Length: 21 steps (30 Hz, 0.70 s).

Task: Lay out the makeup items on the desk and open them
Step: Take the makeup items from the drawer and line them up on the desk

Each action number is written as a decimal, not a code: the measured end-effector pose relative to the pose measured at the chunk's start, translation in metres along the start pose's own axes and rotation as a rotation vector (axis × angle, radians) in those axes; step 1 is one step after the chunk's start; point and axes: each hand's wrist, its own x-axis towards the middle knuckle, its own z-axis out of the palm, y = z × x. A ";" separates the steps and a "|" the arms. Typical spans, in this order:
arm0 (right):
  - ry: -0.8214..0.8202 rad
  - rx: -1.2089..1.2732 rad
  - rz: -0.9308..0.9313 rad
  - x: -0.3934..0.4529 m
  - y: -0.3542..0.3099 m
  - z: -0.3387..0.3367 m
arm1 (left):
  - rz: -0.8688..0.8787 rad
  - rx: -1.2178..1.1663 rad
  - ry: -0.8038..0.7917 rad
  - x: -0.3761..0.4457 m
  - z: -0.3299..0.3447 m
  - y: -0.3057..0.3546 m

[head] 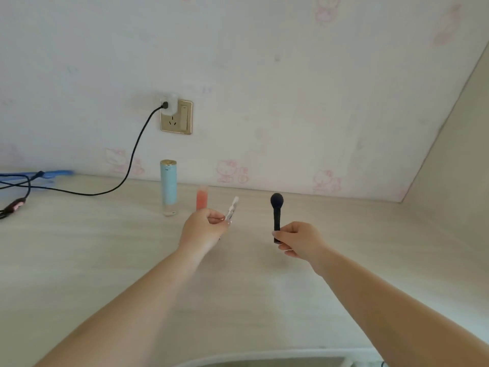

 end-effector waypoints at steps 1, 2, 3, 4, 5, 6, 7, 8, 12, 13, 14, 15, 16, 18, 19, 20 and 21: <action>-0.003 -0.017 0.004 0.009 -0.001 0.005 | 0.001 0.045 0.022 0.008 -0.001 -0.003; -0.002 -0.043 0.008 0.015 -0.001 0.008 | 0.004 0.083 0.036 0.013 -0.001 -0.006; -0.003 -0.076 0.008 0.023 -0.002 0.012 | 0.004 0.113 0.048 0.020 0.000 -0.008; -0.002 -0.117 0.008 0.030 -0.003 0.015 | 0.005 0.138 0.056 0.025 0.001 -0.011; 0.002 -0.162 0.004 0.036 -0.005 0.017 | 0.005 0.169 0.063 0.031 0.003 -0.012; 0.009 -0.211 -0.003 0.043 -0.006 0.019 | 0.011 0.206 0.068 0.036 0.006 -0.013; 0.016 -0.257 -0.011 0.048 -0.007 0.020 | 0.018 0.250 0.074 0.040 0.009 -0.014; 0.019 -0.293 -0.018 0.053 -0.008 0.021 | 0.030 0.288 0.083 0.043 0.013 -0.014; 0.016 -0.375 -0.023 0.067 -0.011 0.027 | 0.029 0.356 0.093 0.054 0.029 -0.012; 0.018 -0.393 -0.022 0.071 -0.012 0.028 | 0.016 0.370 0.084 0.057 0.032 -0.012; 0.024 -0.410 -0.023 0.074 -0.012 0.030 | 0.006 0.388 0.078 0.059 0.035 -0.011; 0.033 -0.422 -0.026 0.078 -0.012 0.031 | 0.000 0.411 0.076 0.061 0.036 -0.011; 0.042 -0.433 -0.030 0.080 -0.012 0.031 | -0.002 0.436 0.075 0.063 0.037 -0.010; 0.056 -0.455 -0.029 0.085 -0.013 0.031 | -0.004 0.484 0.075 0.067 0.037 -0.010; 0.061 -0.463 -0.025 0.087 -0.013 0.031 | -0.008 0.503 0.073 0.068 0.038 -0.009; 0.065 -0.470 -0.024 0.088 -0.013 0.031 | -0.013 0.520 0.069 0.069 0.038 -0.008; 0.067 -0.476 -0.025 0.089 -0.013 0.031 | -0.014 0.537 0.067 0.069 0.038 -0.008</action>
